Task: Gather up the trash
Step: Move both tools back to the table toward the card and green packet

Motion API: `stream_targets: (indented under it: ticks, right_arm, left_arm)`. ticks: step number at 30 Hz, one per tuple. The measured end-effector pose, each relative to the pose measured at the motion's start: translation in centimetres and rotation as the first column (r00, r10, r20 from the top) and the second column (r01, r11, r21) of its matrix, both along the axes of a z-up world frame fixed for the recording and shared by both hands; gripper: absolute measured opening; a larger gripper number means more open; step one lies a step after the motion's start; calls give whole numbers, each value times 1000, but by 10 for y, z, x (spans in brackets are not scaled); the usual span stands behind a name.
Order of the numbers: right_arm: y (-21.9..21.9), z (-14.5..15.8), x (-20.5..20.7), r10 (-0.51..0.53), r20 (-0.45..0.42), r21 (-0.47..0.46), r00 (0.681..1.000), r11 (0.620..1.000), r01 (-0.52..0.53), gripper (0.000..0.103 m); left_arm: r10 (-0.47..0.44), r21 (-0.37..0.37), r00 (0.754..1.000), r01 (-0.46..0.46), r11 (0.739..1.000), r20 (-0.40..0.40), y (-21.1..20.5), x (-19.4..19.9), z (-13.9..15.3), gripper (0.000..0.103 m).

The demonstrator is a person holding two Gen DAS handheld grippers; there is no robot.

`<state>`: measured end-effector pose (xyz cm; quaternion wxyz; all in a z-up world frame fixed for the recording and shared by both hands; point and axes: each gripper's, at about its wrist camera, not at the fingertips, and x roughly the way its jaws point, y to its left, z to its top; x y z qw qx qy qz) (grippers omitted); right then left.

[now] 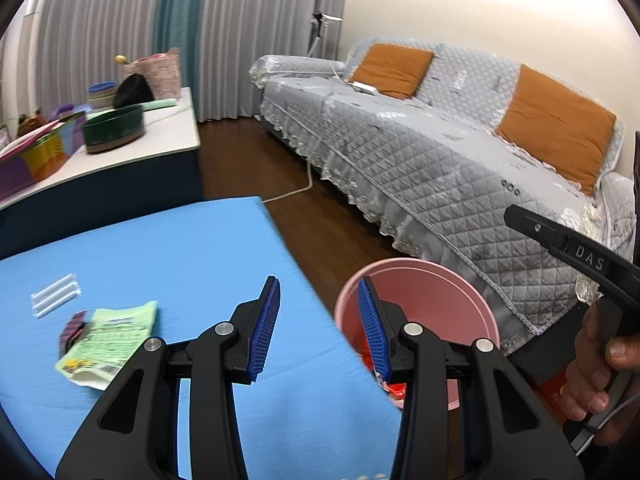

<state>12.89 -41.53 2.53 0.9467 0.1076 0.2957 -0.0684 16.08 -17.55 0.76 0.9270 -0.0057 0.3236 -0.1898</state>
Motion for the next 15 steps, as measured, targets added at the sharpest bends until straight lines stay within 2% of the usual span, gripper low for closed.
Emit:
stream_targets:
  ticks: [15]
  right_arm:
    - [82, 1, 24, 143, 8, -6, 990, 990, -143, 55]
  left_arm:
    - [145, -32, 989, -145, 989, 15, 83, 3, 13, 40]
